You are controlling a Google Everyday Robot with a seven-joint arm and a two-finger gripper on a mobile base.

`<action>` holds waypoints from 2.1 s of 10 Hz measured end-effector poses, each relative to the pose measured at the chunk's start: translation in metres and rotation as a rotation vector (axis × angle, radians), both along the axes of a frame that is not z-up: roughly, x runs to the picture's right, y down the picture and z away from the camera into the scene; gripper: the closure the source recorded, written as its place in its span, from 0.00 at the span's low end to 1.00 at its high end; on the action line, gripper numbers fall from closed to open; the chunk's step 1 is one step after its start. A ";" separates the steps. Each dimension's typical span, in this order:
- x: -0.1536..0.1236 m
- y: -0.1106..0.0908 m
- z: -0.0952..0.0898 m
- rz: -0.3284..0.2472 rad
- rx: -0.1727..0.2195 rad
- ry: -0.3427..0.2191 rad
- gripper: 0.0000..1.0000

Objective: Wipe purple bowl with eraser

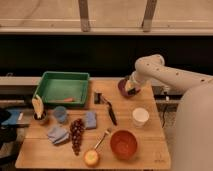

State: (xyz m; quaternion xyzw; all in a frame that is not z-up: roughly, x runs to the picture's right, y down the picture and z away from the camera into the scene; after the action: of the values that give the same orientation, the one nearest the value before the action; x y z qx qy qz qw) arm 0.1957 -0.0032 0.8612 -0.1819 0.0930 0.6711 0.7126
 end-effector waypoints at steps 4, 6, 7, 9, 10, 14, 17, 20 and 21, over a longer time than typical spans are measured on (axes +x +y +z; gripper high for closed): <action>0.038 -0.030 0.019 0.027 0.035 0.099 1.00; 0.030 -0.049 0.034 0.029 0.052 0.094 1.00; 0.017 -0.054 0.039 0.020 0.058 0.082 1.00; -0.026 -0.063 0.044 -0.032 0.075 0.033 1.00; -0.037 -0.062 0.041 -0.051 0.079 0.018 1.00; -0.051 -0.037 0.018 -0.069 0.065 0.016 1.00; -0.007 -0.020 0.004 -0.044 0.054 0.080 1.00; 0.055 -0.023 0.014 0.009 0.047 0.166 1.00; 0.067 -0.034 0.023 0.025 0.048 0.178 1.00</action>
State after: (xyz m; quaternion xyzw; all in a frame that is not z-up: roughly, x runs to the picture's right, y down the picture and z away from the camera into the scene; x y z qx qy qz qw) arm 0.2628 -0.0370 0.8844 -0.1052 0.1376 0.6955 0.6974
